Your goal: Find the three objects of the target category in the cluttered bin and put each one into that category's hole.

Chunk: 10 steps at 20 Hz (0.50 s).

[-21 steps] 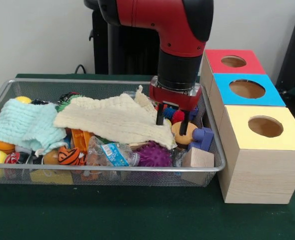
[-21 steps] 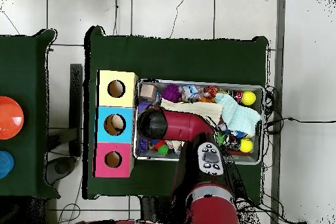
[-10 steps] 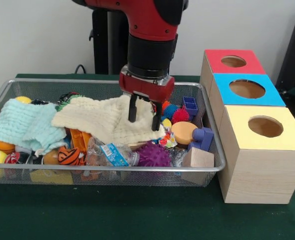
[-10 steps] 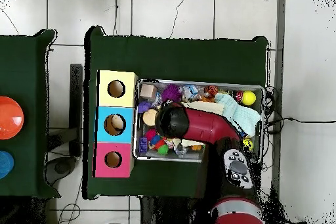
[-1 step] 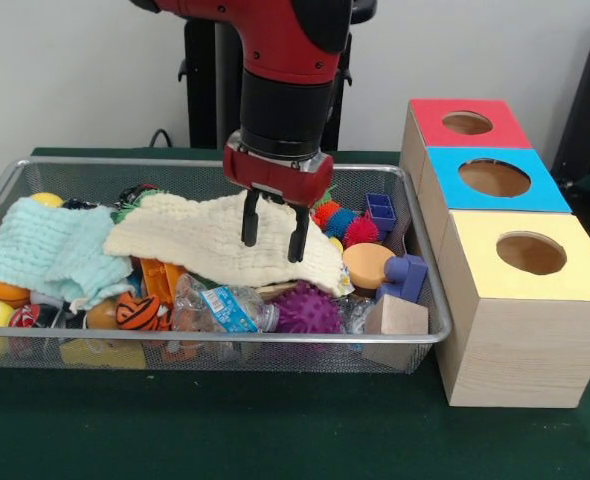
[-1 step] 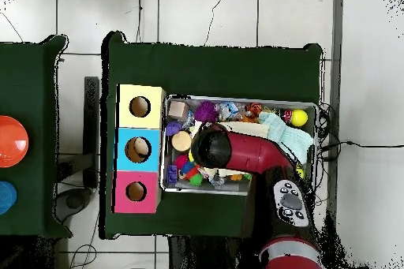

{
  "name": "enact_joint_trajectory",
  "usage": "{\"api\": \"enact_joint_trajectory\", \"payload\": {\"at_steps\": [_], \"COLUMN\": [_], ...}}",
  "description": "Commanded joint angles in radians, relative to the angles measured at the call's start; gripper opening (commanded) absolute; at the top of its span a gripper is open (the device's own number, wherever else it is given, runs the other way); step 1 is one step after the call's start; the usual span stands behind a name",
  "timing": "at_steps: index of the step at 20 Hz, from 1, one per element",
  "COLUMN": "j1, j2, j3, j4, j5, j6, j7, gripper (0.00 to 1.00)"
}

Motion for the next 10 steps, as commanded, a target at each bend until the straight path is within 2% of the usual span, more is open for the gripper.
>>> {"api": "enact_joint_trajectory", "payload": {"at_steps": [1,7,10], "j1": [-0.021,-0.015,0.001], "j2": [0.063,0.068,0.075], "j3": [0.040,0.036,0.011], "j4": [0.011,0.007,0.008], "j5": [-0.066,-0.069,-0.083], "j6": [-0.083,-0.089,-0.104], "j7": [0.044,0.047,0.049], "gripper": [1.00,1.00,1.00]}}
